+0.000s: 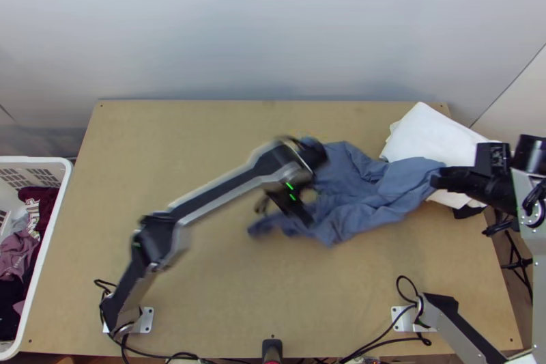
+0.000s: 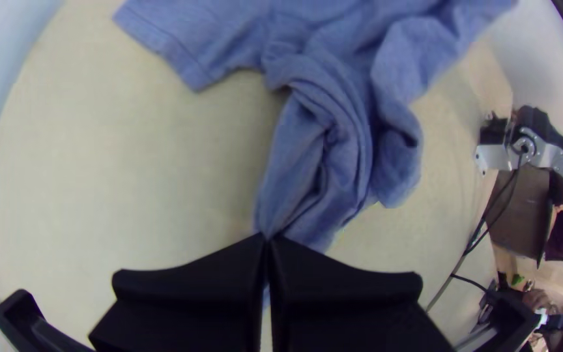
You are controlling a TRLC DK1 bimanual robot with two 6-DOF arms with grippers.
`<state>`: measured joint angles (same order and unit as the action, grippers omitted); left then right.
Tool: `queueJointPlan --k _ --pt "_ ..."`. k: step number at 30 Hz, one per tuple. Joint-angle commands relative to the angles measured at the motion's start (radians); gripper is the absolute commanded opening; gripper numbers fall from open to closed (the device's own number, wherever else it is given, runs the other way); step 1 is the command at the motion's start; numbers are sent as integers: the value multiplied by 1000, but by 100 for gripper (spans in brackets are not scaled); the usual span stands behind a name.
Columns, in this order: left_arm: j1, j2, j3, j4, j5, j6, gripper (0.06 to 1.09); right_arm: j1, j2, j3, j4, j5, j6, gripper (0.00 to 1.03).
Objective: Fold the t-shirt
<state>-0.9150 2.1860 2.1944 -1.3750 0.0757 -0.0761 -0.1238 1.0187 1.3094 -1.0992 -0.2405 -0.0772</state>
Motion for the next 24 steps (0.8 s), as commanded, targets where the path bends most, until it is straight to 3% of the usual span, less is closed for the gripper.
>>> queueJointPlan --k 1,7,12,17,23,24 --pt "266 -218 -25 -78 67 64 10 150 0 13 -34 -16 71 3" --pt "512 -379 -85 -91 67 167 10 147 23 -4 -33 -22 85 3" --pt "668 -431 -294 -75 82 219 10 199 41 -191 -47 -62 76 3" --pt "717 -416 -499 111 50 251 10 228 57 -332 -13 -60 73 3" --pt "757 -219 -328 140 41 246 10 342 77 -420 -7 -69 71 3" --pt "757 -181 -283 134 41 237 10 355 83 -427 -8 -72 73 10"
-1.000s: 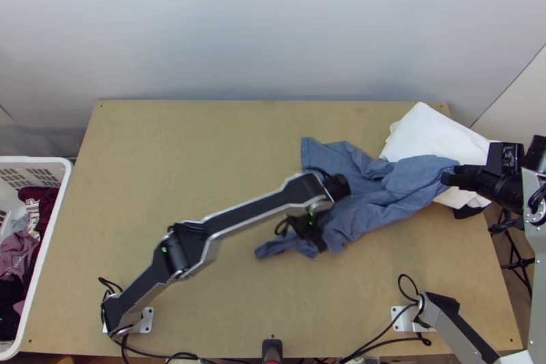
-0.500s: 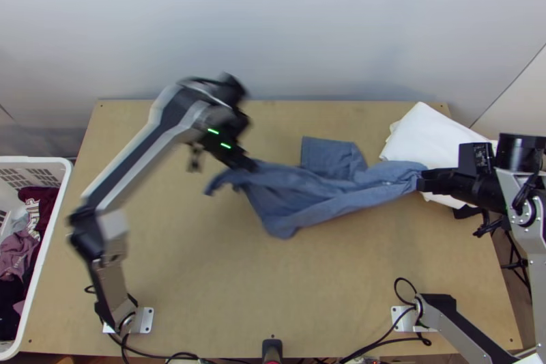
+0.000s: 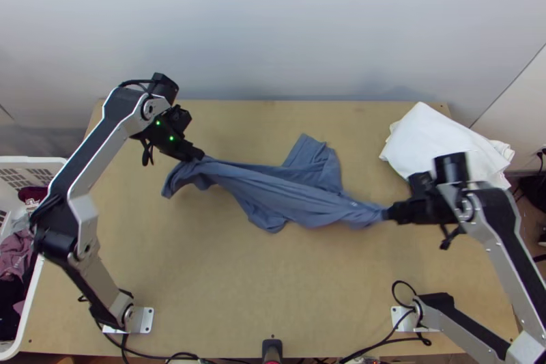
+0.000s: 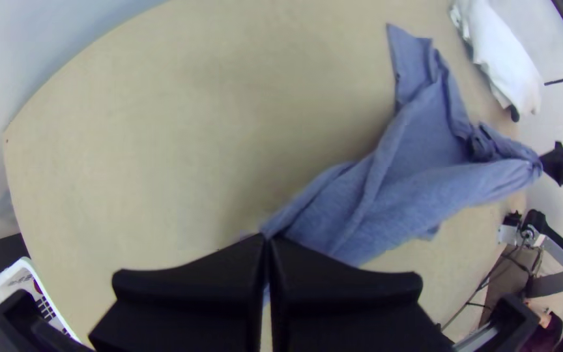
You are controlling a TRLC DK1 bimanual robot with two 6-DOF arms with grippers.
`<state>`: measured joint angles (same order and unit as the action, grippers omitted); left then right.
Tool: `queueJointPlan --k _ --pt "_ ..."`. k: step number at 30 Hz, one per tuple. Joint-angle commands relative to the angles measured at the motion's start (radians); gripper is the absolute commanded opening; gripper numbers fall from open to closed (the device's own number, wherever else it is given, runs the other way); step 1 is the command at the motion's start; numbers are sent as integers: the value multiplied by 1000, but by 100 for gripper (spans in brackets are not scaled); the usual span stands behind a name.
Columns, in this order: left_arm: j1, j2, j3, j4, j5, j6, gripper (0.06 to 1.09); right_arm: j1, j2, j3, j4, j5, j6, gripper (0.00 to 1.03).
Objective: Fold the t-shirt
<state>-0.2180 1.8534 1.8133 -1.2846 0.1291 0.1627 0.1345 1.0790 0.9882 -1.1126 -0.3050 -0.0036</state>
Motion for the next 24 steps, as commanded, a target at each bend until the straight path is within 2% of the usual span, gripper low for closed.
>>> queueJointPlan --k 1,2,4,7,8,11,15,16,19,21,22,23,24 --pt "54 185 144 36 -13 -12 10 106 30 -114 5 -17 1 18" --pt "46 224 187 22 -13 -19 10 117 41 -122 5 -28 1 26" --pt "16 287 261 -2 -11 -37 10 137 67 -129 -9 -62 -4 48" --pt "-41 371 370 -50 -14 -35 10 134 104 -103 -62 -82 -49 94" --pt "-54 400 414 -65 -14 -32 10 120 118 -82 -85 -82 -75 99" --pt "-75 438 486 -59 -37 -26 10 56 136 -16 -118 -82 -108 99" --pt "-64 440 508 -1 -109 -28 11 40 179 20 -118 -82 -133 99" --pt "-50 438 509 8 -109 -42 15 45 200 24 -116 -82 -141 98" --pt "-34 438 505 -33 -109 -80 52 102 268 44 -108 -82 -156 98" --pt "-35 432 486 -74 -111 -86 87 131 300 64 -92 -82 -157 97" --pt "-35 421 474 -76 -112 -92 99 142 315 81 -82 -80 -157 96" --pt "-32 405 466 -70 -112 -107 104 149 332 102 -76 -80 -159 94" --pt "-27 388 462 -59 -111 -127 104 152 352 127 -72 -80 -159 93"
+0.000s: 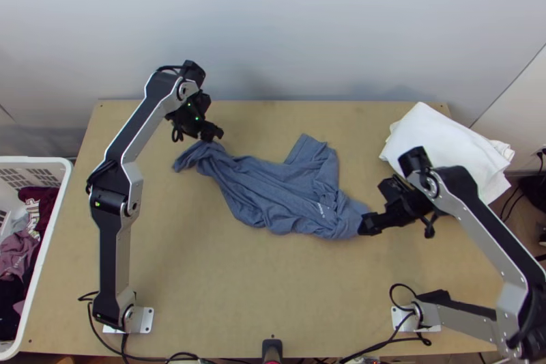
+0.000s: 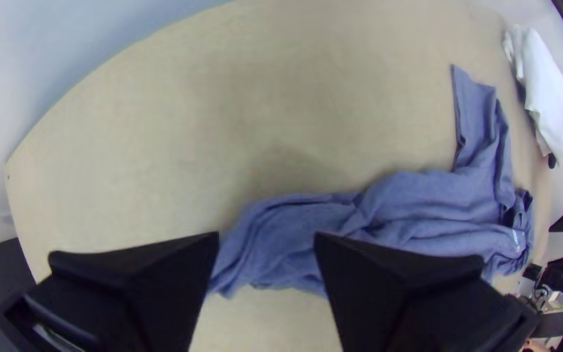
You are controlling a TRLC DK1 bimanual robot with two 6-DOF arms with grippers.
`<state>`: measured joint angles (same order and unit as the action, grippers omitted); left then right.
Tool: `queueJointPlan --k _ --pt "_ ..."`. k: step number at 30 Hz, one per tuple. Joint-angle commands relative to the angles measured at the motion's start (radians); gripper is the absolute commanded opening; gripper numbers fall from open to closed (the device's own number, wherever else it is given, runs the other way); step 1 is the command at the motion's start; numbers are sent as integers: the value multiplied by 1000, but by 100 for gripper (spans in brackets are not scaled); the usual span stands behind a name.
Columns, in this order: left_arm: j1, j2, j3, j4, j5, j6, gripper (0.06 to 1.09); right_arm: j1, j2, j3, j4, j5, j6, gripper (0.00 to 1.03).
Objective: Fold the t-shirt
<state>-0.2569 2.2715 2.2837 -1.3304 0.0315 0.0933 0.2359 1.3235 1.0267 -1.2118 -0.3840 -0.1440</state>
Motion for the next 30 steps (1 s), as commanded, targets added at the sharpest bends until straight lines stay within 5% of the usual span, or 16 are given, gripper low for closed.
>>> queueJointPlan --k 1,9,15,18,21,26,30 --pt "15 -50 -9 -1 -13 -70 104 49 128 118 31 0 -20 93" --pt "-77 -237 -33 -61 -13 -83 104 63 269 256 110 54 -12 92" --pt "-329 -386 -352 -58 -16 -73 104 65 368 236 232 59 -8 78" --pt "-436 -397 -472 -13 -150 -73 104 72 402 210 270 68 -8 76" --pt "-487 -402 -553 31 -229 -79 103 86 407 208 314 69 -6 56" --pt "-541 -425 -607 51 -229 -102 103 108 421 217 328 83 4 54" --pt "-544 -425 -612 56 -237 -102 103 117 424 177 356 88 4 35"
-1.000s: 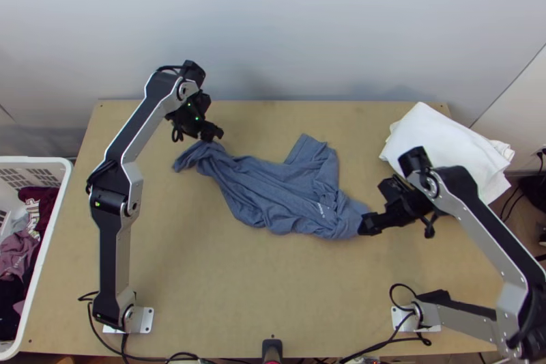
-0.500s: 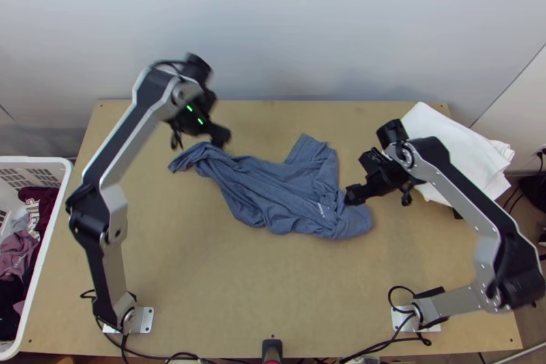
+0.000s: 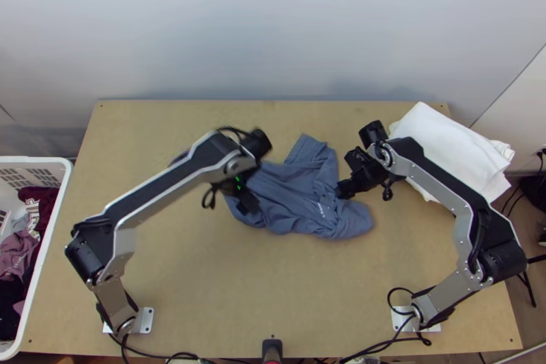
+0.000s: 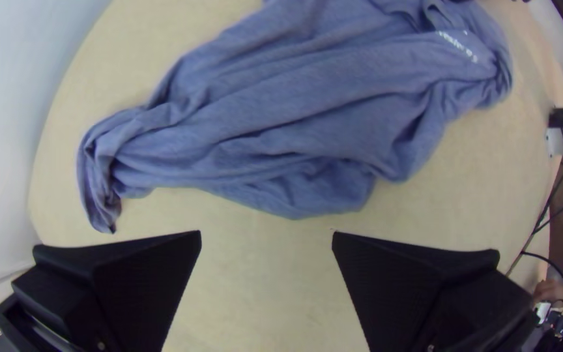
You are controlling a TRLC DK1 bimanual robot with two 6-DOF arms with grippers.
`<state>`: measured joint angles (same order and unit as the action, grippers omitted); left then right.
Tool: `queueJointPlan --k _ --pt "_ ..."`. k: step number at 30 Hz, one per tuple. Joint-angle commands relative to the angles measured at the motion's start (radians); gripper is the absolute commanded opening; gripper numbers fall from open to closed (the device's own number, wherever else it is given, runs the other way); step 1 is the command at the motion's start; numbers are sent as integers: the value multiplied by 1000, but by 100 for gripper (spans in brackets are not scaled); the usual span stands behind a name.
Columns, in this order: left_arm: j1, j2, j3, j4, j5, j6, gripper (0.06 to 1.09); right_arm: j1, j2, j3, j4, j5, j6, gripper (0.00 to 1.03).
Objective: Fold the t-shirt
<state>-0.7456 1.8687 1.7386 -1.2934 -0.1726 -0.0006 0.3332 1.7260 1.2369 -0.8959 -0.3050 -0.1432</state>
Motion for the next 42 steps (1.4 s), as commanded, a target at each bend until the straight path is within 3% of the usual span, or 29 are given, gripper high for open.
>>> queueJointPlan --k 1,4,7,8,15,19,23,30,38,42 --pt "-52 -23 -67 19 -33 -9 103 24 20 -39 40 7 4 35" --pt "-47 -34 -74 19 -33 -9 103 46 9 -56 40 7 11 33" --pt "-47 -51 -99 22 -33 -10 103 70 -6 -67 46 9 5 4" --pt "-46 -57 -111 23 -33 -10 103 72 -16 -68 49 9 4 3" --pt "-58 -108 -208 52 -33 -12 103 -11 -255 6 -52 15 2 3" --pt "-81 -120 -220 52 -31 -12 103 -174 -387 82 -175 15 -30 3" --pt "-150 -123 -225 52 -33 -10 103 -382 -505 99 -196 17 -85 3" --pt "-253 -94 -251 80 -33 -13 103 -666 -637 75 -202 20 -104 3" --pt "-264 -28 -195 137 -133 -27 103 -683 -683 -43 -184 40 -113 3" --pt "-215 -5 -192 158 -153 -13 103 -712 -663 -77 -58 165 -116 3"
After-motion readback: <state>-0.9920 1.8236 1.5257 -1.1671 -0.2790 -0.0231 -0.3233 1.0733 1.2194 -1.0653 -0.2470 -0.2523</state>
